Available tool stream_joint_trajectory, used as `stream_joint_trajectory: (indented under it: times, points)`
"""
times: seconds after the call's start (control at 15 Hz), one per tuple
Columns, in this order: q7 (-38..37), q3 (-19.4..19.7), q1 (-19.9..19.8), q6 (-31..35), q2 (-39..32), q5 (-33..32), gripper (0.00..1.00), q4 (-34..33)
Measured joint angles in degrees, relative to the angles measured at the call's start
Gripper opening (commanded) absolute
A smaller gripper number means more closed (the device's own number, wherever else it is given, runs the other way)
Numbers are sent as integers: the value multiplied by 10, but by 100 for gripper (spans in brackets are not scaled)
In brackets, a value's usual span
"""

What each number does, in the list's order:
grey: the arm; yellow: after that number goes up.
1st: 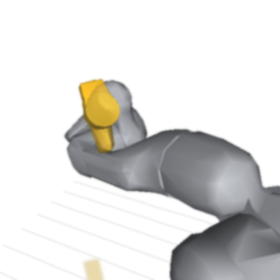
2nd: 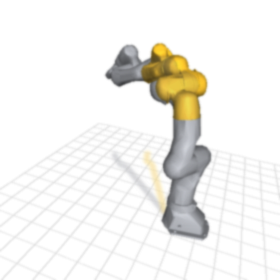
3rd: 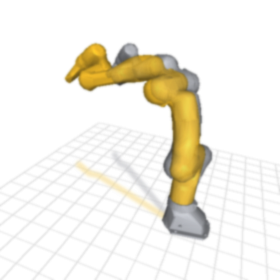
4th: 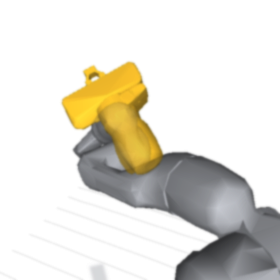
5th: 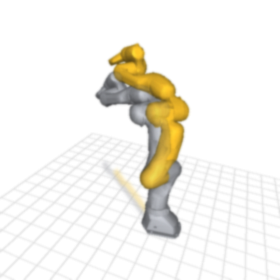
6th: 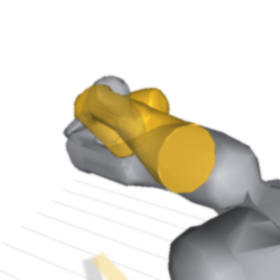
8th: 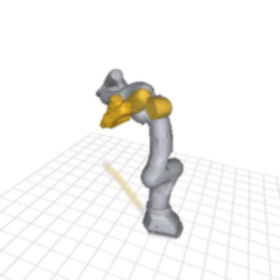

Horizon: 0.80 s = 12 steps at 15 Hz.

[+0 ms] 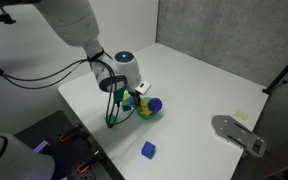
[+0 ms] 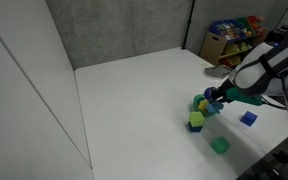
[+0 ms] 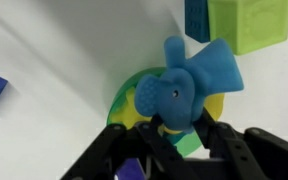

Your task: Put the blue object inside the bowl

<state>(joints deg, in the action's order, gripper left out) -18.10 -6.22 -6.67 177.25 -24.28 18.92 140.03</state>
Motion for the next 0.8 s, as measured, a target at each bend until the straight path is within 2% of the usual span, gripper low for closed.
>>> stream_joint_trajectory:
  times: [0.47,0.8]
  points:
    - [2,70,31,2,14,-13,11,-6]
    - [4,80,39,11,-8,-16,11,-14]
